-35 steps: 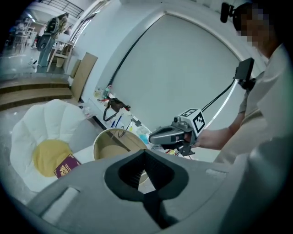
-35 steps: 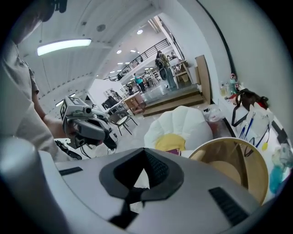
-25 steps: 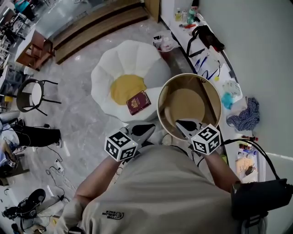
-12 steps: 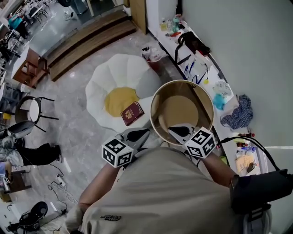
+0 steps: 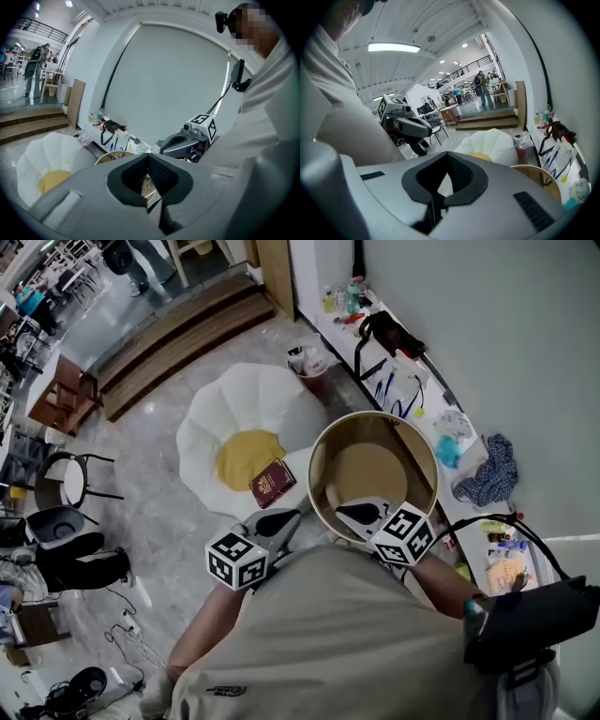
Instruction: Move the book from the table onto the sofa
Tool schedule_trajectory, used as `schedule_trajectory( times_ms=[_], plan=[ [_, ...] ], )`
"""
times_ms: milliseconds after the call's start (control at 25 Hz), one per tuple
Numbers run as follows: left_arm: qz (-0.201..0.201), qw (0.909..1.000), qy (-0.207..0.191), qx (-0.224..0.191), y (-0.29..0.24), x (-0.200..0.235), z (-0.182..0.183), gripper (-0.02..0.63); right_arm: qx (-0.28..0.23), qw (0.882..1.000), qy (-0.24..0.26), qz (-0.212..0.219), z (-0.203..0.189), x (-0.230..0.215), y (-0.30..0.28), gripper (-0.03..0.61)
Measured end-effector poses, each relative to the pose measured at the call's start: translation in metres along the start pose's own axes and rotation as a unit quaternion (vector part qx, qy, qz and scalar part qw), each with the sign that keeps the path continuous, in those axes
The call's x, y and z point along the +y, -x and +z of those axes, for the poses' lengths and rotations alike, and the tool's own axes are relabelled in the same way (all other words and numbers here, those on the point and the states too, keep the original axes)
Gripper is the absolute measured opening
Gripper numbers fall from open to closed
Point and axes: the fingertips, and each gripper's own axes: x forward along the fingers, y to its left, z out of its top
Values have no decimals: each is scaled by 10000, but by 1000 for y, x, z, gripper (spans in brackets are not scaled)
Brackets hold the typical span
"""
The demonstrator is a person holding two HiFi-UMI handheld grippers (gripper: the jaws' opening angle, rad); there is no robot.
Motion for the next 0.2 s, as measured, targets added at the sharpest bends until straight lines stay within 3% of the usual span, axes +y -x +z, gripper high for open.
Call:
schedule_trajectory(
  times_ms=[200],
  plan=[
    [24, 10000, 32, -1, 5, 2, -1, 8, -5, 10000, 10, 18, 2, 6, -3, 12]
  ],
)
